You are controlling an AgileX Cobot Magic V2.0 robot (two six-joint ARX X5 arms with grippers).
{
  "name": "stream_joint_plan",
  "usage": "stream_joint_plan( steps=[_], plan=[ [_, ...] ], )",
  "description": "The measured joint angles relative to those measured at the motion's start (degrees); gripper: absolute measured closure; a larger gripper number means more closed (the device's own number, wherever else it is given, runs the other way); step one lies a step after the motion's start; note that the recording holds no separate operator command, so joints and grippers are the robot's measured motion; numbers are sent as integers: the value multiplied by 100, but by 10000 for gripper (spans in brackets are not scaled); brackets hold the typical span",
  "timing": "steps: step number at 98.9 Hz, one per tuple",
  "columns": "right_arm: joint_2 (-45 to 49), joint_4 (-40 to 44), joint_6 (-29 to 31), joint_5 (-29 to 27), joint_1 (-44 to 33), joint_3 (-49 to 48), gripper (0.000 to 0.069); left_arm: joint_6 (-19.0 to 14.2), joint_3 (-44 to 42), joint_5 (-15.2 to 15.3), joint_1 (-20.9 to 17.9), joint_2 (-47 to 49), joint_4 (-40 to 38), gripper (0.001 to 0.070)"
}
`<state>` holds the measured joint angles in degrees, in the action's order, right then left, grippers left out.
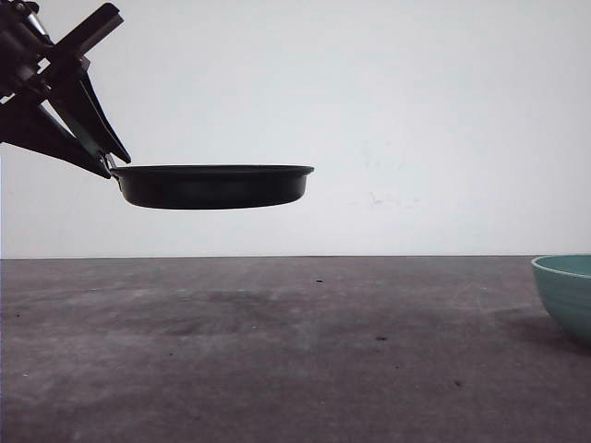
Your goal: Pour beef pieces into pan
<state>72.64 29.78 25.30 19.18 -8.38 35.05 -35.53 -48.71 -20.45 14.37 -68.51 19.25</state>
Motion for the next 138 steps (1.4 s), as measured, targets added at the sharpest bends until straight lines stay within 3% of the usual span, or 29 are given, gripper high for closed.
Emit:
stream_joint_plan(
  steps=[39,45,58,67,82,100,119,138],
  plan=[
    [9,-409,63,17,-7,0,656,0,0,42,0,0,28,650],
    [11,-411,70,26,-11,0,586,0,0,42,0,0,28,650],
    [11,-411,203,157,-11,0,336,0,0,42,0,0,35,650],
    [11,-385,354,319,-11,37,271,0,0,42,0,0,57,650],
    [7,-363,568,748,-11,470,250,63,0,74,0,0,164,650],
    [-188,-278,671,1447,20,1412,249,238,0,330,0,0,332,650],
    [-857,-238,671,1064,170,2175,249,446,0,505,-33,-44,374,650],
    [-1504,-129,597,927,304,2212,249,450,-2,297,-170,-560,286,650]
  ],
)
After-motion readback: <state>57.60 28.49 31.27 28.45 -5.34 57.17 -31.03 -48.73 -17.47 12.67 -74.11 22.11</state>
